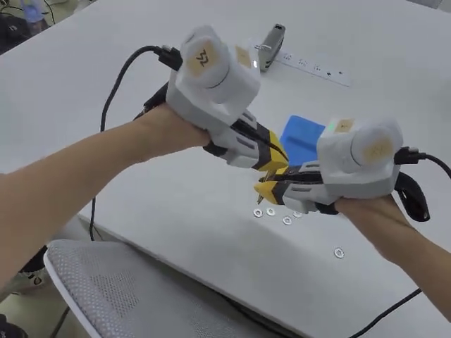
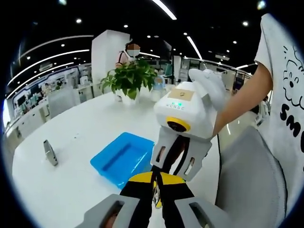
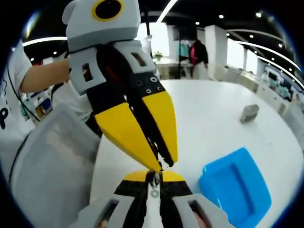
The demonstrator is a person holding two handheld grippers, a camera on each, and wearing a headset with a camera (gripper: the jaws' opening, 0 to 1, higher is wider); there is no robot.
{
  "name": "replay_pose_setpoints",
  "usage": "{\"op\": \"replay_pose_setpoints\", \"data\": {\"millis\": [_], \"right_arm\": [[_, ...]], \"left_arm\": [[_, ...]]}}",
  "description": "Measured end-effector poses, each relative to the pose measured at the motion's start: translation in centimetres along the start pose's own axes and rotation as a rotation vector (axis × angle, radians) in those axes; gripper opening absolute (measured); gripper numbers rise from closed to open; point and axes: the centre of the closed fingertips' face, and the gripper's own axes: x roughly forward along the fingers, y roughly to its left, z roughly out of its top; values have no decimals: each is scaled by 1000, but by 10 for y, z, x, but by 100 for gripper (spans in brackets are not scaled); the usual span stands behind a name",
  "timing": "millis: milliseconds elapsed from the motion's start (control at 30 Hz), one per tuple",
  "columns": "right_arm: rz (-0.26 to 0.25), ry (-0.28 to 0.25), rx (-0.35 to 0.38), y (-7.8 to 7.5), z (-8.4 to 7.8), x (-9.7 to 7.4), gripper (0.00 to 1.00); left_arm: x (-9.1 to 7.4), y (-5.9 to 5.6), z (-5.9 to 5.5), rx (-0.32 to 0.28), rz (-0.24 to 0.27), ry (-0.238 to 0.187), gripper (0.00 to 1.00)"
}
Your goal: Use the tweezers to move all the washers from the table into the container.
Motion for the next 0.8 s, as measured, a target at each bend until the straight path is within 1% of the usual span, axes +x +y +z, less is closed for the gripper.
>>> {"op": "replay_pose_setpoints", "data": {"millis": [33, 67, 100, 133, 200, 233, 267, 300, 333, 400, 433, 467, 533, 567, 600, 633, 667, 700, 733, 767, 800], "right_arm": [[-6, 2, -1, 0, -1, 1, 4], [-9, 2, 2, -1, -2, 1, 4], [-12, 1, 6, -1, -3, 1, 4], [-17, 0, 12, -1, -4, 1, 5], [-23, -6, 18, -2, -6, 2, 5], [-23, -6, 20, -2, -7, 3, 5], [-28, -9, 24, -2, -9, 4, 5], [-36, -11, 25, -3, -10, 4, 5], [-37, -11, 24, -3, -11, 5, 5], [-54, -23, 37, -4, -11, 4, 5], [-54, -29, 37, -3, -11, 4, 5], [-52, -29, 46, -3, -11, 4, 5], [-56, -28, 47, -3, -13, 5, 5], [-61, -21, 42, -3, -15, 6, 5], [-59, -18, 43, -2, -15, 6, 5], [-61, -17, 48, -2, -16, 6, 5], [-65, -21, 51, -2, -16, 6, 5], [-67, -27, 60, -2, -15, 6, 5], [-71, -29, 59, -2, -14, 5, 5], [-79, -30, 55, -3, -13, 5, 5], [-84, -33, 52, -3, -12, 5, 5]], "left_arm": [[-3, 0, 2, -42, 4, -27, 4], [-4, 0, 2, -53, 8, -36, 6], [-9, 4, 2, -69, 35, -52, 9], [-14, 6, 1, -71, 54, -57, 11], [-27, 10, -2, -101, 118, -80, 18], [-36, 10, -7, -132, 155, -87, 23], [-42, 10, -12, -150, 183, -82, 26], [-50, 10, -19, -166, 229, -87, 29], [-56, 10, -23, -179, 260, -93, 34], [-69, 7, -34, -220, 323, -102, 43], [-74, 6, -38, -222, 354, -98, 48], [-80, 5, -44, -225, 405, -96, 53], [-89, 2, -51, -250, 468, -90, 64], [-92, 1, -53, -254, 494, -94, 67], [-98, 1, -56, -261, 540, -92, 70], [-100, 1, -57, -262, 555, -91, 74], [-106, 1, -61, -263, 594, -88, 78], [-110, 3, -63, -261, 617, -84, 80], [-116, 3, -64, -259, 648, -85, 79], [-120, 3, -63, -265, 670, -97, 78], [-124, 2, -61, -280, 693, -120, 79]]}}
